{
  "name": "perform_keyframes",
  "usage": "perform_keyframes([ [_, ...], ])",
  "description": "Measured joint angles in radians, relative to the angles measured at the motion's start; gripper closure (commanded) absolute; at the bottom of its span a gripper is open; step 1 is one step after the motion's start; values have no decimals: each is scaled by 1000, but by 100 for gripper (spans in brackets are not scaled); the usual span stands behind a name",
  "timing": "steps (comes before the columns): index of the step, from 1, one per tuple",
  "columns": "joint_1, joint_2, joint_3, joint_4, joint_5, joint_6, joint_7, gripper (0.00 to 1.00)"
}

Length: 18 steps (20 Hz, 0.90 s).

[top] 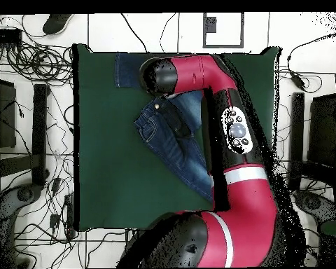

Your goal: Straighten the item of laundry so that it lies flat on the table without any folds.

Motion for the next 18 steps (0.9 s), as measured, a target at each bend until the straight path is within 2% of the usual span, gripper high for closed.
perform_keyframes([
  [18,-6,48,0,-9,24,33,0,0],
])
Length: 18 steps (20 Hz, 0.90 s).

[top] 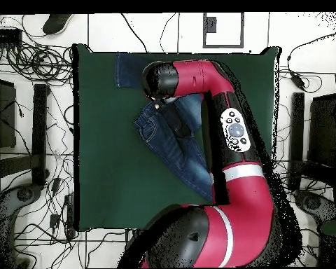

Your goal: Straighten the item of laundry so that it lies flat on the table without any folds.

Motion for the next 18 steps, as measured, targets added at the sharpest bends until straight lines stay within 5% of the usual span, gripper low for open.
perform_keyframes([
  [9,-5,30,0,-18,5,4,0,0],
  [10,-6,39,0,-26,7,4,0,100],
  [18,-6,46,0,-38,35,27,0,100],
])
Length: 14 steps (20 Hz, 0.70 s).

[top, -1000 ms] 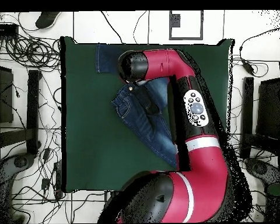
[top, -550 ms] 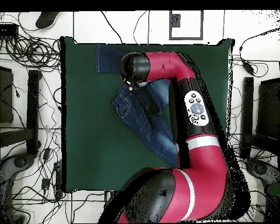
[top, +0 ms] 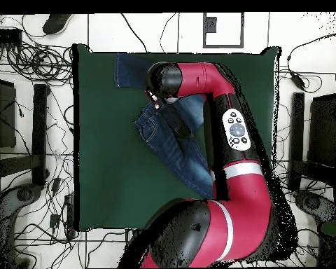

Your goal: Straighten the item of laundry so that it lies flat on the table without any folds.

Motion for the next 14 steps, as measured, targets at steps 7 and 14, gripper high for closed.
perform_keyframes([
  [7,1,-1,-1,-30,40,81,0,100],
  [14,-5,-19,-12,-43,46,107,0,100],
])
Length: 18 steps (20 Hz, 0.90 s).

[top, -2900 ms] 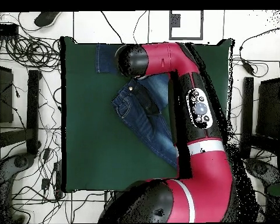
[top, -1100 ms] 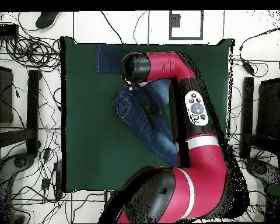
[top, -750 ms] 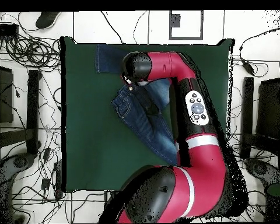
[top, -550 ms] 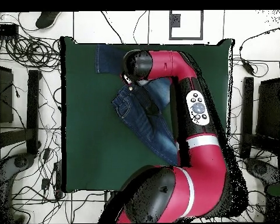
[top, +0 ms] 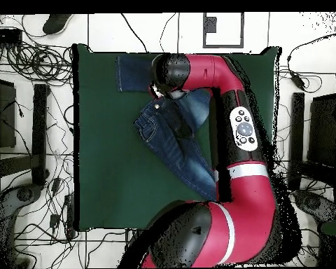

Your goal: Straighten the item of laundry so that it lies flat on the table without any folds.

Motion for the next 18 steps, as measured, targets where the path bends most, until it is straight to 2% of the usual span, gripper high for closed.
perform_keyframes([
  [5,-37,-33,-1,41,0,-22,0,100],
  [18,-224,-117,-6,211,-31,-149,0,100],
])
